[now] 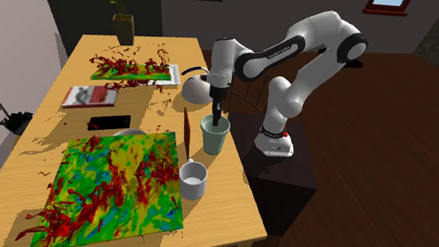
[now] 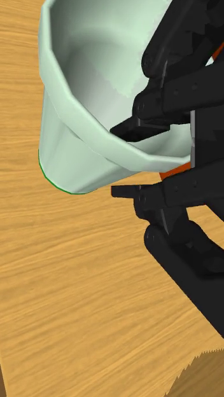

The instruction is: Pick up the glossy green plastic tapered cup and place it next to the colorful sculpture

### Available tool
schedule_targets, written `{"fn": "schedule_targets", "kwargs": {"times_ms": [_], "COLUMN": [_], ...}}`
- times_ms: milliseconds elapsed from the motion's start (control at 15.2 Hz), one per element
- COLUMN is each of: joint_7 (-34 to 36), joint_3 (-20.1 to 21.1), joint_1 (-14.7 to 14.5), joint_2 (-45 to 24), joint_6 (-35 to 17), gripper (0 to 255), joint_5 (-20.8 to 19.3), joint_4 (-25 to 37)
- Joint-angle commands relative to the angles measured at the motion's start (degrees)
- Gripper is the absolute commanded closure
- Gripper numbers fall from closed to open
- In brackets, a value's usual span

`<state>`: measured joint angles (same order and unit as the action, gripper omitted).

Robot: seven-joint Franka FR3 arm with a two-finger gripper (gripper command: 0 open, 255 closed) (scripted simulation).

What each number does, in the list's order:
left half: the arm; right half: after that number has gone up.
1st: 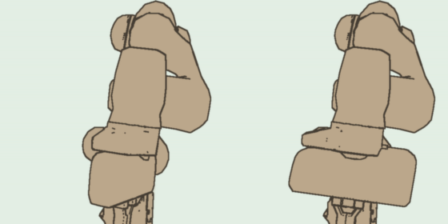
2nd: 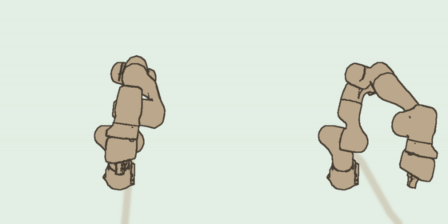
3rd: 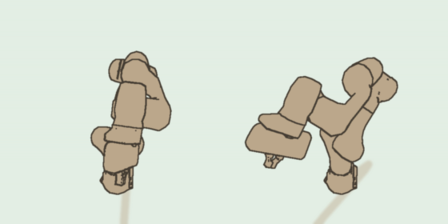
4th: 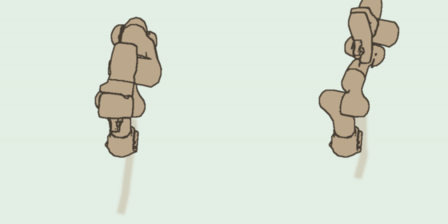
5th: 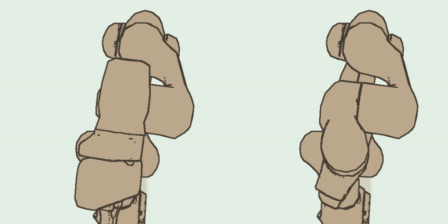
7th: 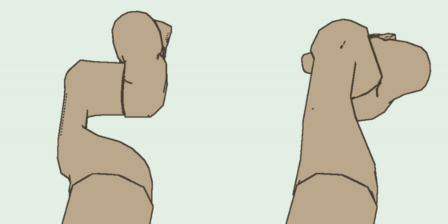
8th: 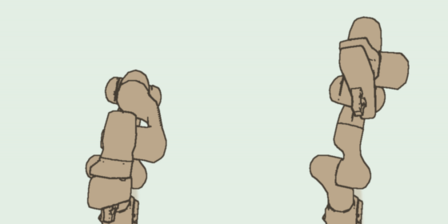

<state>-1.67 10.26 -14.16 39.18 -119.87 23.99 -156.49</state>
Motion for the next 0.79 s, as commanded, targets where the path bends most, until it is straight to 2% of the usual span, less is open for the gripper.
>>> {"fn": "schedule_targets", "kwargs": {"times_ms": [0, 462, 726], "joint_7": [0.0, 0.0, 0.9], "joint_3": [0.0, 0.0, -0.4], "joint_1": [0.0, 0.0, 0.3], "joint_2": [0.0, 0.0, 1.2], "joint_6": [0.0, 0.0, 3.5], "gripper": [255, 255, 255], "joint_5": [0.0, 0.0, -0.9], "joint_4": [0.0, 0.0, 2.3]}}
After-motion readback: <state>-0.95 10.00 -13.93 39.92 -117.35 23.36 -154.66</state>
